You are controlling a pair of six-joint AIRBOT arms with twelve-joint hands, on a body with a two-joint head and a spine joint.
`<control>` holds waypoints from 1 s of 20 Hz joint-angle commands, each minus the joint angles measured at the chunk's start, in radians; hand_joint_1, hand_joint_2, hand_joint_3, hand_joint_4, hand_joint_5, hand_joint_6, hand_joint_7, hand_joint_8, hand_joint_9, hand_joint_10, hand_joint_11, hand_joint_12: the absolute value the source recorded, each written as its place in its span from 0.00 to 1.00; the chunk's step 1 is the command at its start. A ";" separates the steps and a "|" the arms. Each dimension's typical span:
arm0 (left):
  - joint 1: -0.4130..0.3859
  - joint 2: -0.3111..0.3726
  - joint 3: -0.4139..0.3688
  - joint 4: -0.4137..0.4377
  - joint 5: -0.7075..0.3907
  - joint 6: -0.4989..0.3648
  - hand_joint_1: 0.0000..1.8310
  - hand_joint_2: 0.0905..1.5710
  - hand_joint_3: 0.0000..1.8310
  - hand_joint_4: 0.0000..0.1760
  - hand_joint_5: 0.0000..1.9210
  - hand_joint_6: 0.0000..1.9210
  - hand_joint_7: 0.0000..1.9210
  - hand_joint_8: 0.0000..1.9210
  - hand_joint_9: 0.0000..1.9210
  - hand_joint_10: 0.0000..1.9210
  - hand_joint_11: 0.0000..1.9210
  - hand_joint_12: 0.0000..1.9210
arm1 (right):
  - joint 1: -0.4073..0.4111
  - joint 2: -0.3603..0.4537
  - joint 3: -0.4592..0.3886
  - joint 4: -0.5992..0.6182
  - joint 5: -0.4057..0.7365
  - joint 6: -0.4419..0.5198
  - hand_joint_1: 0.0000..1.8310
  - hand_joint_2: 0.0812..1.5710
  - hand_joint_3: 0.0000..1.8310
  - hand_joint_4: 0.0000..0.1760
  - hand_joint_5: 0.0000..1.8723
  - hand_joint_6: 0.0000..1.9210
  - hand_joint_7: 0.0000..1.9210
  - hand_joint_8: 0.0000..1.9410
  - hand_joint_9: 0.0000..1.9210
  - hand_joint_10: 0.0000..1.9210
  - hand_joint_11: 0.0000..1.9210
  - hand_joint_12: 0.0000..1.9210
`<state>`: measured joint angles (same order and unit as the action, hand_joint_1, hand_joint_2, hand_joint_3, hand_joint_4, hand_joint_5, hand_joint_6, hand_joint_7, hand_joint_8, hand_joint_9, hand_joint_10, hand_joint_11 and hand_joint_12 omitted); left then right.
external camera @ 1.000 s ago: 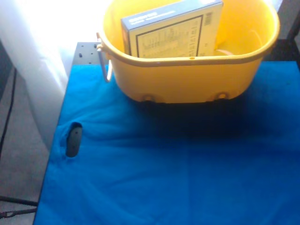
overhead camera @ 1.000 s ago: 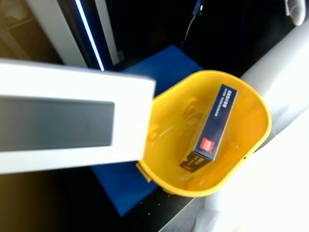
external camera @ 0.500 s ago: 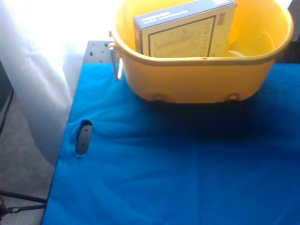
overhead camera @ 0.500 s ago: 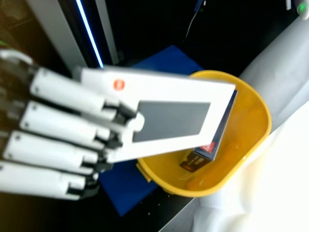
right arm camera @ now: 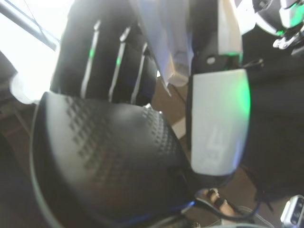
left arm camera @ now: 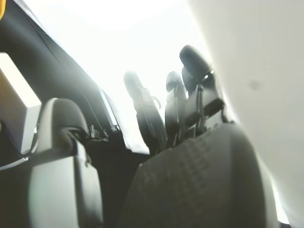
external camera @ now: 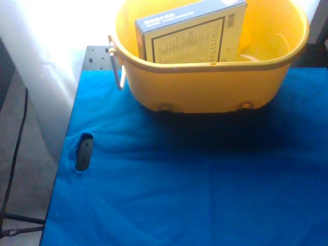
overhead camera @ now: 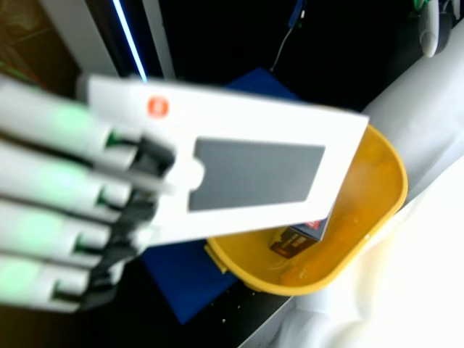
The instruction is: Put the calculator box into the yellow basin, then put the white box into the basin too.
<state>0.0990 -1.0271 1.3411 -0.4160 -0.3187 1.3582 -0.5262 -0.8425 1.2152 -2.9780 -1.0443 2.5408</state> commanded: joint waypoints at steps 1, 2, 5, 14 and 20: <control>-0.007 -0.010 0.007 0.011 -0.112 -0.006 0.44 0.61 0.00 0.00 0.32 0.07 0.14 0.01 0.00 0.32 0.00 0.72 | 0.019 0.003 0.007 -0.034 -0.119 -0.005 0.75 0.70 0.00 0.00 0.43 0.51 0.54 0.51 0.48 0.67 0.47 0.79; -0.004 -0.021 0.016 0.011 -0.111 -0.006 0.44 0.62 0.00 0.00 0.30 0.11 0.14 0.00 0.00 0.33 0.00 0.72 | 0.021 -0.001 0.007 -0.034 -0.119 -0.011 0.71 0.68 0.00 0.00 0.48 0.47 0.60 0.47 0.55 0.59 0.48 0.80; -0.001 -0.026 0.019 0.011 -0.115 -0.009 0.44 0.66 0.00 0.00 0.21 0.29 0.17 0.00 0.00 0.33 0.00 0.71 | 0.029 -0.029 0.014 -0.034 -0.115 -0.016 0.71 0.68 0.00 0.00 0.48 0.47 0.60 0.47 0.55 0.59 0.48 0.80; 0.001 -0.034 0.022 0.034 -0.124 -0.043 0.41 0.65 0.00 0.00 0.21 0.23 0.18 0.01 0.00 0.35 0.00 0.85 | 0.069 -0.099 0.022 -0.034 -0.049 -0.087 0.75 0.70 0.00 0.00 0.44 0.51 0.55 0.51 0.48 0.67 0.47 0.79; 0.001 -0.032 0.022 0.045 -0.135 -0.054 0.39 0.73 0.01 0.00 0.23 0.13 0.18 0.00 0.00 0.33 0.00 0.70 | 0.070 -0.099 0.020 -0.034 -0.065 -0.087 0.67 0.58 0.00 0.00 0.28 0.24 0.25 0.20 0.21 0.35 0.09 0.81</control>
<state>0.1081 -1.0576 1.3609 -0.3843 -0.3317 1.3117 -0.4721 -0.9436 1.2346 -2.9776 -0.9840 2.4504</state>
